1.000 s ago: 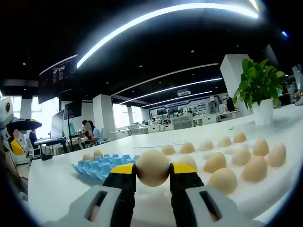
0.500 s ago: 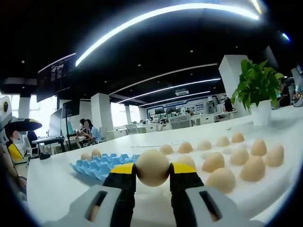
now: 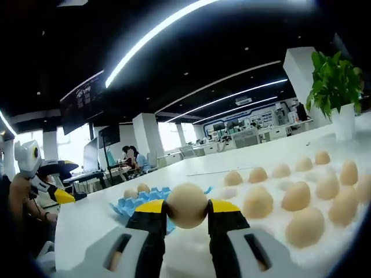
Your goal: Pick up the eggs on the table and place them into the egg tray on the table
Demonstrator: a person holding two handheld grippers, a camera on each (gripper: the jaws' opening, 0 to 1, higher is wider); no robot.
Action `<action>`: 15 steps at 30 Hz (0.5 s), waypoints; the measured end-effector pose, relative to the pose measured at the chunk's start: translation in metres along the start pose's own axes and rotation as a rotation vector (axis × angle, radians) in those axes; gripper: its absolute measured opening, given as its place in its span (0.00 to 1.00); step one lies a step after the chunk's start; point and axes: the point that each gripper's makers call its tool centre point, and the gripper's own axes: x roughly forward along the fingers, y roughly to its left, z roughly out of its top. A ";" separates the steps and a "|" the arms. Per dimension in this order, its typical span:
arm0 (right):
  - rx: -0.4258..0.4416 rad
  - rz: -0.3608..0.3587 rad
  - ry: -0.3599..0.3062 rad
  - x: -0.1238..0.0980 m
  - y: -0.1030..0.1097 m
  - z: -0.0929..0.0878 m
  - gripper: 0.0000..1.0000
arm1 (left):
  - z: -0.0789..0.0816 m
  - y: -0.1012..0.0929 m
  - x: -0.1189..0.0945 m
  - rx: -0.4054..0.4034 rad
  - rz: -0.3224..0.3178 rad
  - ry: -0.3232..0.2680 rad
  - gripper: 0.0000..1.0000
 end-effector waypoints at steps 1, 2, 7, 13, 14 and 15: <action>-0.006 -0.001 0.006 0.000 0.000 -0.001 0.29 | 0.000 -0.003 -0.002 -0.001 -0.003 0.000 0.81; -0.010 -0.002 0.012 0.001 -0.001 -0.002 0.29 | -0.001 -0.004 -0.004 -0.026 0.013 -0.003 0.81; -0.020 -0.037 -0.028 -0.003 -0.012 0.005 0.29 | -0.004 -0.029 -0.027 -0.016 -0.018 0.036 0.81; -0.057 -0.072 -0.062 -0.015 -0.017 0.014 0.29 | 0.035 -0.028 -0.061 -0.003 0.015 -0.085 0.82; -0.061 -0.072 -0.064 -0.016 -0.016 0.014 0.29 | 0.037 -0.030 -0.066 -0.008 0.010 -0.097 0.82; -0.082 -0.070 -0.069 -0.019 -0.014 0.013 0.29 | 0.037 -0.033 -0.070 -0.007 0.001 -0.103 0.82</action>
